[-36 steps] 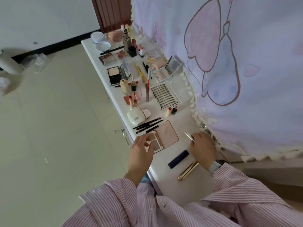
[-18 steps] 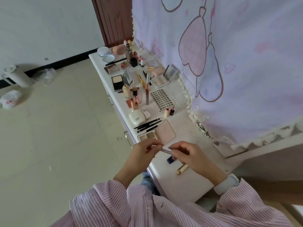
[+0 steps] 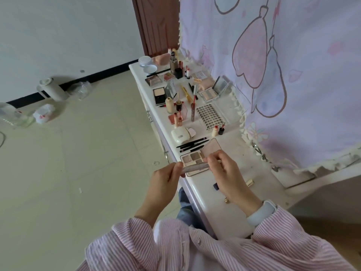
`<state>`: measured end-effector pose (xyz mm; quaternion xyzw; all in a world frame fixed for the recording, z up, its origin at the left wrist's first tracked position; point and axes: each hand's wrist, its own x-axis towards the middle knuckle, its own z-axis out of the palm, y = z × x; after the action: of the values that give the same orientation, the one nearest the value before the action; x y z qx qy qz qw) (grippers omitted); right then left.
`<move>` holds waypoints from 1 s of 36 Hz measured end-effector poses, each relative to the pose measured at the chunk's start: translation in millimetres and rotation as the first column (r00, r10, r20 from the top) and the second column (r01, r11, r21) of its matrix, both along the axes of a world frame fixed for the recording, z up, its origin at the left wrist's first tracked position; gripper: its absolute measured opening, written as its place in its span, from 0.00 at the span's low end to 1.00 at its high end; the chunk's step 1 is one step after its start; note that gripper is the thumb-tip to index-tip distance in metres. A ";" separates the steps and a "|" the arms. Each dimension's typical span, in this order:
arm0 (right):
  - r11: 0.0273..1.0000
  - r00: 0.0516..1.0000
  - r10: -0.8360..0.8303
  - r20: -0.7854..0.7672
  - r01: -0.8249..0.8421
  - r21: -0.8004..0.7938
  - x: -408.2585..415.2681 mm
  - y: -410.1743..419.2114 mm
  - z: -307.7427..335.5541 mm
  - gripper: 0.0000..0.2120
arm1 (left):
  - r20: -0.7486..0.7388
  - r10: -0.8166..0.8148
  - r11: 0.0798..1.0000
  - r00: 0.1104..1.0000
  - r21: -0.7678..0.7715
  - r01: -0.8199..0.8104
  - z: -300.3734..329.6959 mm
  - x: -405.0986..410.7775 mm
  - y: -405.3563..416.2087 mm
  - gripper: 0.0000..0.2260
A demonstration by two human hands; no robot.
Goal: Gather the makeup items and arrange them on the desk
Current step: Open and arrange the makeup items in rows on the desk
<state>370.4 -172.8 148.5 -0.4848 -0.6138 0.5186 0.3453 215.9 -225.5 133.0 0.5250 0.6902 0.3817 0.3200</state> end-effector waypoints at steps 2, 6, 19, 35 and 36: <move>0.998 0.998 0.066 0.002 -0.066 -0.003 5.7 2.9 2.4 0.04 | -0.001 0.007 1.000 1.000 0.001 -0.007 2.9 0.2 2.1 0.17; 0.984 0.990 0.140 0.010 -0.138 -0.111 12.8 13.3 6.8 0.07 | -0.035 -0.029 0.999 0.999 -0.015 0.028 5.1 -1.5 7.0 0.16; 0.988 0.993 0.073 0.094 -0.059 -0.145 22.7 28.0 3.1 0.10 | -0.022 -0.145 0.989 0.989 -0.033 0.144 -7.6 6.2 21.8 0.10; 0.856 0.840 -0.501 -0.207 0.448 -0.258 15.9 29.3 -7.9 0.10 | 0.343 0.137 0.989 0.929 -0.002 -0.145 2.1 30.2 41.1 0.08; 0.850 0.833 -0.507 -0.221 0.440 -0.291 15.6 29.9 -6.9 0.10 | 0.329 0.128 0.991 0.936 -0.004 -0.134 2.4 31.5 41.8 0.09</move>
<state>386.0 -142.9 141.5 -0.5775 -0.3528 0.5481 0.4916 247.4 -183.7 135.3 0.4098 0.6569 0.4909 0.3994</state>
